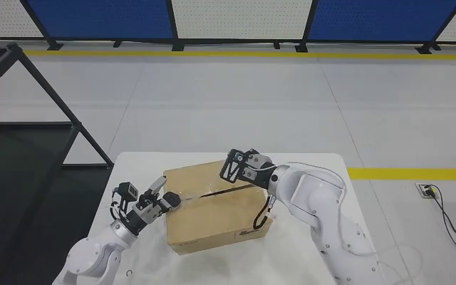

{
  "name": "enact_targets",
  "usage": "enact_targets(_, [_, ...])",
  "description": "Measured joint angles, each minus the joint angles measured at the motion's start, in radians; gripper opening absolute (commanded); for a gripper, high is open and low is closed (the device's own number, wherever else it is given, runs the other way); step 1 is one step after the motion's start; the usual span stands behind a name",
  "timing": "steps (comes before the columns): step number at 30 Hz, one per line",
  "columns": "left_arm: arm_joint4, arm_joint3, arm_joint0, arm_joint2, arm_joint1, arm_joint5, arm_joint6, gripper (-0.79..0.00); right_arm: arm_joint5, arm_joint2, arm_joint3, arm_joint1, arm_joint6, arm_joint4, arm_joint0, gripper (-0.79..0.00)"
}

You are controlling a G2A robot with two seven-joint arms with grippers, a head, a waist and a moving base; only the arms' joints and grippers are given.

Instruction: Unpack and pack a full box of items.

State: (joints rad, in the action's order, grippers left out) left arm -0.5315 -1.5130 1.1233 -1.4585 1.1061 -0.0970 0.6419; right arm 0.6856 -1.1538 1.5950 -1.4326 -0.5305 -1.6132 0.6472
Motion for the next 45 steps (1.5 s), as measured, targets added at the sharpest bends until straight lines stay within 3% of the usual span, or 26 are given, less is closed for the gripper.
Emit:
enact_targets(3, [-0.001, 0.000, 0.000, -0.001, 0.000, 0.002, 0.000, 0.000, 0.006, -0.011, -0.009, 0.005, -0.015, 0.001, 0.005, -0.499])
enact_targets(5, [-0.002, 0.001, 0.000, -0.001, 0.000, 0.002, 0.000, 0.000, 0.010, -0.021, -0.010, 0.008, -0.020, 0.003, 0.011, -0.459])
enact_targets(13, [-0.001, 0.005, -0.004, 0.000, 0.001, 0.006, 0.003, 0.000, 0.012, -0.063, 0.026, 0.024, -0.039, 0.010, 0.058, -0.468])
enact_targets(29, [-0.002, 0.001, 0.002, 0.002, 0.003, 0.002, 0.007, 0.000, -0.001, -0.131, 0.095, 0.052, -0.143, -0.002, 0.124, -0.394])
enact_targets(32, [-0.003, -0.001, 0.004, 0.004, 0.004, 0.002, 0.007, 0.000, 0.005, -0.132, 0.096, 0.055, -0.166, -0.002, 0.127, -0.305])
enact_targets(34, [-0.003, -0.002, 0.006, 0.004, 0.004, 0.002, 0.008, 0.000, 0.012, -0.127, 0.094, 0.057, -0.181, -0.003, 0.126, -0.305])
enact_targets(38, [-0.002, -0.003, 0.008, 0.004, 0.005, 0.001, 0.008, 0.000, 0.019, -0.113, 0.094, 0.060, -0.199, -0.003, 0.123, -0.071])
enact_targets(41, [-0.002, -0.004, 0.012, 0.002, 0.005, -0.001, 0.008, 0.000, 0.018, -0.108, 0.093, 0.062, -0.207, -0.002, 0.120, 0.000])
enact_targets(43, [-0.003, -0.005, 0.014, 0.001, 0.005, -0.001, 0.007, 0.000, 0.016, -0.106, 0.094, 0.063, -0.210, -0.001, 0.119, 0.000])
enact_targets(45, [-0.003, -0.007, 0.015, -0.001, 0.005, -0.001, 0.008, 0.000, 0.002, -0.104, 0.100, 0.064, -0.209, -0.005, 0.118, -0.123])
